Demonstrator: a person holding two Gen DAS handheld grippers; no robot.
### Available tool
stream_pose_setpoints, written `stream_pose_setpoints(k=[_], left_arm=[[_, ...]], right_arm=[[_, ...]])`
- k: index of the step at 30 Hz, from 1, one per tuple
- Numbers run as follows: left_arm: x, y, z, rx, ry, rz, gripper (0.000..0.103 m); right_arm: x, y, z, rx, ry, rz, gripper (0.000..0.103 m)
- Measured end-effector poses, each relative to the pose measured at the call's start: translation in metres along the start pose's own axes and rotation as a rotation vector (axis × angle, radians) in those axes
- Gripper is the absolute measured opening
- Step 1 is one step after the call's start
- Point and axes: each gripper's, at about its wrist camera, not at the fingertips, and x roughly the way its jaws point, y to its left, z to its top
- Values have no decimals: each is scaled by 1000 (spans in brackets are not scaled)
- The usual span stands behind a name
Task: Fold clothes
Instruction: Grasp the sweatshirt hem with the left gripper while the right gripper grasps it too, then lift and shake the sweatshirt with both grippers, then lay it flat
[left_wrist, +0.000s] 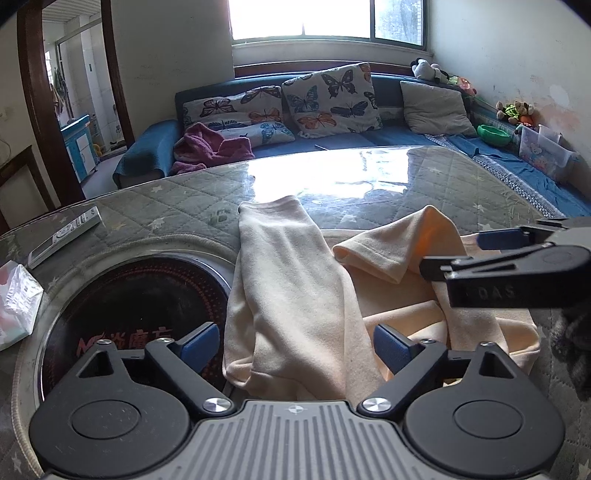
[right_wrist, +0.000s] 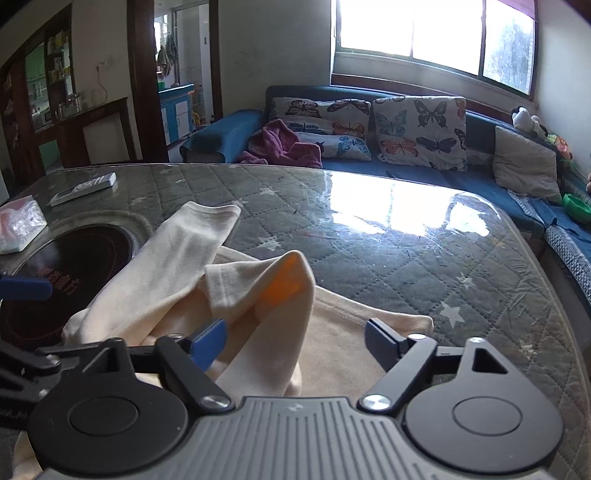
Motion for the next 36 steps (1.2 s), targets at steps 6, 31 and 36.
stream_pose_setpoints(k=[6, 31, 36], left_arm=[[9, -2, 7, 15, -6, -18, 83], [5, 31, 6, -63, -30, -105, 3], [-51, 72, -21, -190, -79, -81, 3]], right_arm=[[22, -8, 6, 14, 26, 33, 49], [-113, -79, -48, 88, -165, -183, 4], [-146, -99, -86, 177, -158, -259, 4]])
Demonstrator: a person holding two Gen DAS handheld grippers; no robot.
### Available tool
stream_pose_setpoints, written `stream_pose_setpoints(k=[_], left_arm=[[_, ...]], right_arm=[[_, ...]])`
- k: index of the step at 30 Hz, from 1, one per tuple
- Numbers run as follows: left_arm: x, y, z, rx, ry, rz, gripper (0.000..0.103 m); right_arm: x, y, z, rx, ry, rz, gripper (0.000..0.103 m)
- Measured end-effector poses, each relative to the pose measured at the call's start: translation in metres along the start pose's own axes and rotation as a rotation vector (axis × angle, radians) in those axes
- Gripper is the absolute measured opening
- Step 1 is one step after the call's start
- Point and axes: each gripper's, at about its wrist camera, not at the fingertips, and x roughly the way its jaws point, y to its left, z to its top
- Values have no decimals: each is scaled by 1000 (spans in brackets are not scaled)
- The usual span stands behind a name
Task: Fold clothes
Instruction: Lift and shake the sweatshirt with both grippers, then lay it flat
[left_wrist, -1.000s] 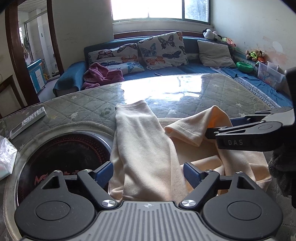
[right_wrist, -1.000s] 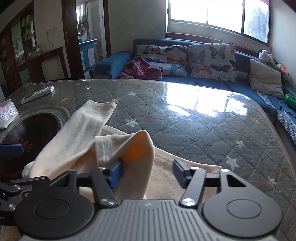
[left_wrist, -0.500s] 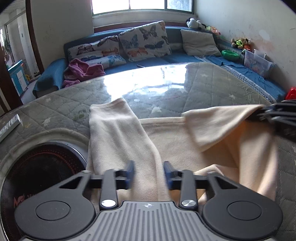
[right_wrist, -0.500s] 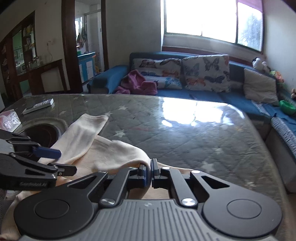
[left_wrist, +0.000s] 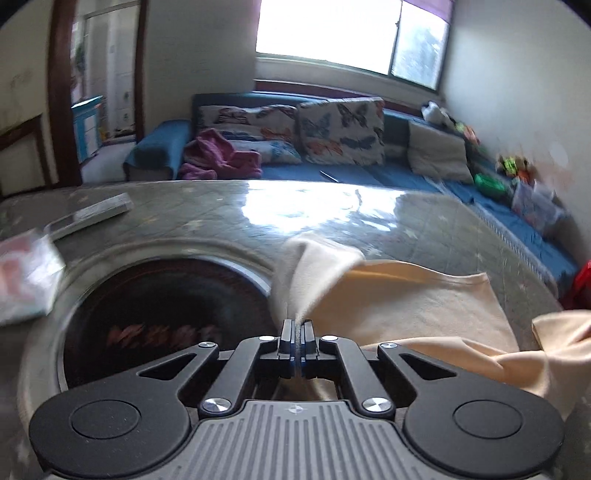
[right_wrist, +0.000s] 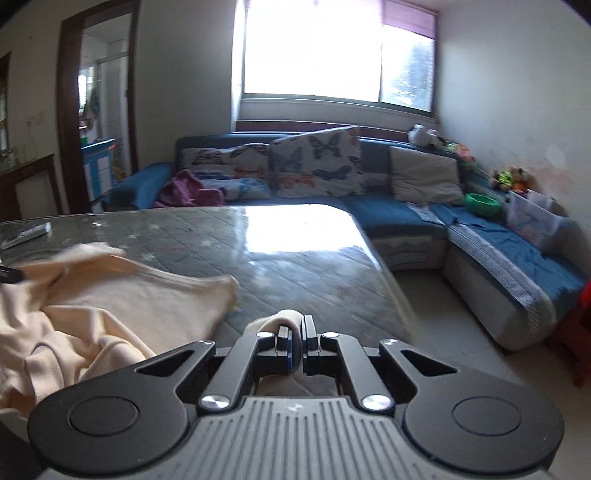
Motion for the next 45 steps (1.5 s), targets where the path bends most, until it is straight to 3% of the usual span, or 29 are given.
stream_pose_setpoints(k=[5, 6, 7, 13, 16, 19, 22, 24, 26, 31, 38, 42, 45], left_arm=[[-55, 42, -39, -104, 36, 35, 3], [-58, 48, -48, -111, 56, 47, 3], [-62, 54, -57, -118, 77, 58, 3], [-79, 75, -92, -142, 131, 125, 5], [-89, 59, -92, -94, 106, 89, 6], [-92, 27, -88, 9, 78, -23, 10], [-94, -13, -94, 144, 65, -166, 20], [-92, -36, -99, 221, 61, -249, 39], [-90, -55, -105, 288, 68, -293, 50], [-79, -79, -120, 355, 118, -336, 53], [-72, -82, -127, 287, 193, -297, 53], [-65, -82, -126, 220, 212, -285, 53], [-59, -81, -124, 160, 217, -288, 51]], right_arm=[[-19, -36, -30, 120, 51, -59, 6], [-19, -41, -38, 130, 73, -68, 11], [-20, -45, -45, 144, 89, -80, 23], [-31, -61, -66, 201, 123, -120, 40], [-38, -59, -63, 188, 104, -121, 46], [-42, -47, -59, 133, 86, -113, 50], [-38, -34, -53, 67, 80, -110, 56], [-34, -27, -51, 37, 83, -101, 58], [-32, -23, -48, 22, 81, -103, 60], [-31, -19, -43, 5, 63, -90, 63], [-5, -6, -44, -81, 114, -67, 71], [9, -12, -50, -125, 145, -149, 71], [-3, -31, -54, -67, 106, -250, 74]])
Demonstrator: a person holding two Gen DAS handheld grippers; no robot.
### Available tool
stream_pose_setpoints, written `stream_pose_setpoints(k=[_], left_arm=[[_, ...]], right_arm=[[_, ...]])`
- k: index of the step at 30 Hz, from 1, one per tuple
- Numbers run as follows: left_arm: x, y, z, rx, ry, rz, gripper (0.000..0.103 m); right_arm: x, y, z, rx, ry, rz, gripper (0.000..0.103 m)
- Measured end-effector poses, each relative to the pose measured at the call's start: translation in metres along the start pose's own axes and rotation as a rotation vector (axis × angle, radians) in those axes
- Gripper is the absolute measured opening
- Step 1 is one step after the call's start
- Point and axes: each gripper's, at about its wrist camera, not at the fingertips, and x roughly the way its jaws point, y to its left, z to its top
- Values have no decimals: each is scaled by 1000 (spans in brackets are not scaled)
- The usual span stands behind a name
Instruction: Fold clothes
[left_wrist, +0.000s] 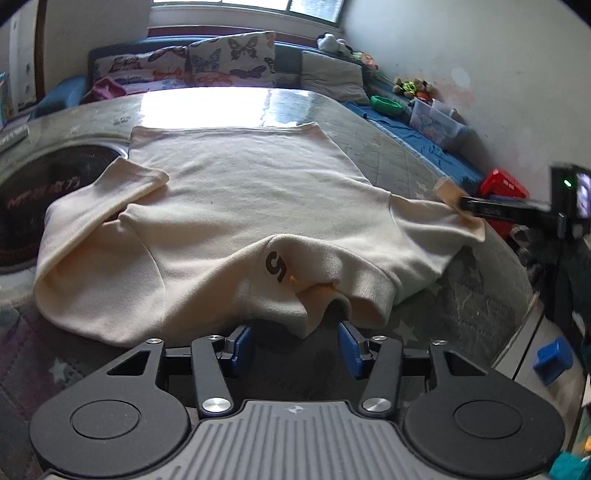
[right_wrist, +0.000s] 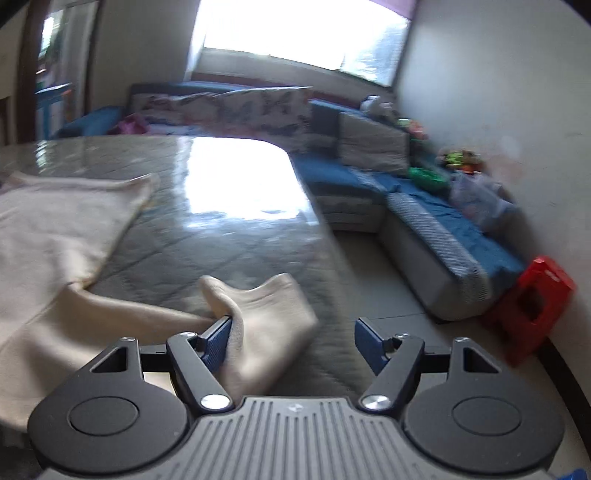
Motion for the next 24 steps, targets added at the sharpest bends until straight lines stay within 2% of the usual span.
stream_pose_setpoints(k=[3, 7, 10, 12, 15, 19, 24], left_arm=[[3, 1, 3, -34, -9, 3, 51], [5, 1, 6, -73, -13, 7, 50], [5, 3, 6, -91, -17, 15, 37], [4, 5, 6, -104, -16, 21, 24], [2, 9, 6, -111, -5, 3, 11], [-7, 12, 4, -104, 1, -35, 9], [-33, 25, 3, -140, 26, -146, 9]], right_arm=[[-10, -29, -7, 112, -13, -80, 74], [-21, -48, -18, 146, 0, -118, 74], [-30, -50, -22, 147, -4, -93, 75], [-34, -46, -21, 141, -10, -56, 75], [-46, -29, -13, 108, -37, 52, 75], [-57, -6, 0, 46, -53, 213, 75], [-72, 29, 10, -74, -64, 426, 75]])
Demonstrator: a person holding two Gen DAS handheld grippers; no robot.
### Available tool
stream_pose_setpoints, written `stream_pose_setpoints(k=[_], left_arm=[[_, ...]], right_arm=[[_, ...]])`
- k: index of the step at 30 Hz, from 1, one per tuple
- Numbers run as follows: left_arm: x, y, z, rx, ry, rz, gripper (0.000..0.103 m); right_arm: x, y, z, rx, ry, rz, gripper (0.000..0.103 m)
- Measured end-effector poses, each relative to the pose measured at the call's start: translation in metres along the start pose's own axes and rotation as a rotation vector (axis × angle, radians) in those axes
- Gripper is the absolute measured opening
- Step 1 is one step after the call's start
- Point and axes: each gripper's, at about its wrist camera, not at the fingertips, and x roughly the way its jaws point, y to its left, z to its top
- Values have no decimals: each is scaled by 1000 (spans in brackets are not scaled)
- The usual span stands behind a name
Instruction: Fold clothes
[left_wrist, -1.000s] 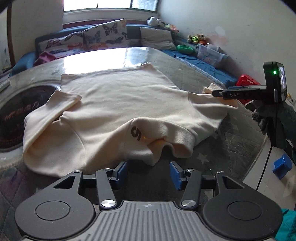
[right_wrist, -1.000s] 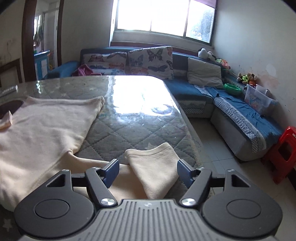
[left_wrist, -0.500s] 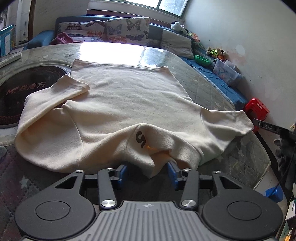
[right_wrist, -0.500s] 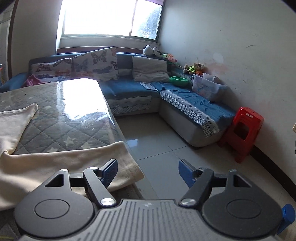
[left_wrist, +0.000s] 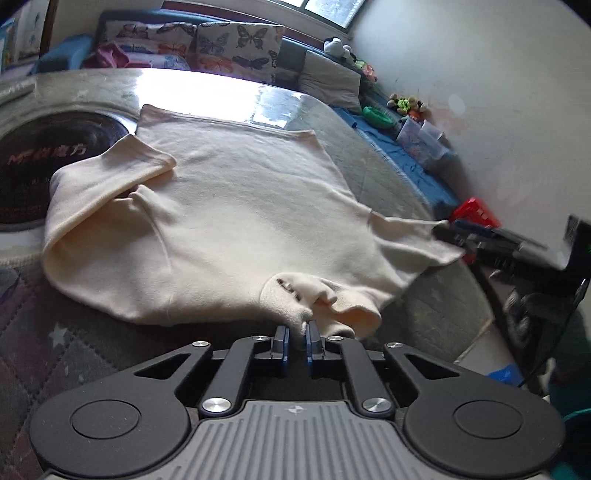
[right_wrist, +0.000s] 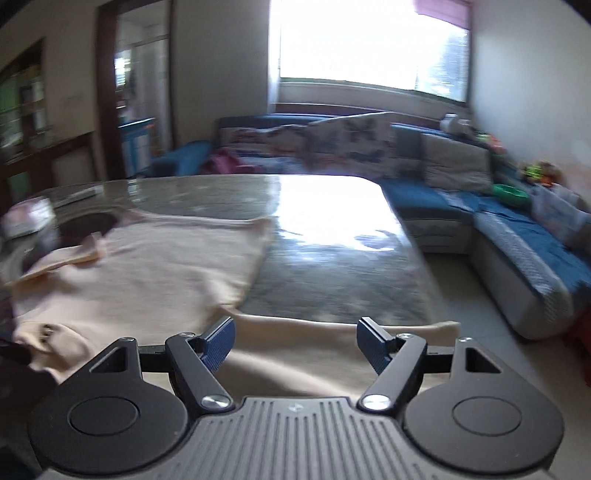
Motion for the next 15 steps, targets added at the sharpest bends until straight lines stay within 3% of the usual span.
stream_pose_setpoints(k=[4, 6, 8, 15], left_arm=[[-7, 6, 0, 70, 41, 46, 10], [-7, 4, 0, 93, 56, 27, 11], [-11, -2, 2, 136, 45, -4, 12], [-9, -6, 24, 170, -65, 46, 12]], right_arm=[[1, 34, 5, -121, 22, 124, 75], [4, 48, 5, -176, 33, 147, 74], [9, 61, 5, -221, 46, 164, 74], [23, 98, 0, -315, 61, 245, 71]])
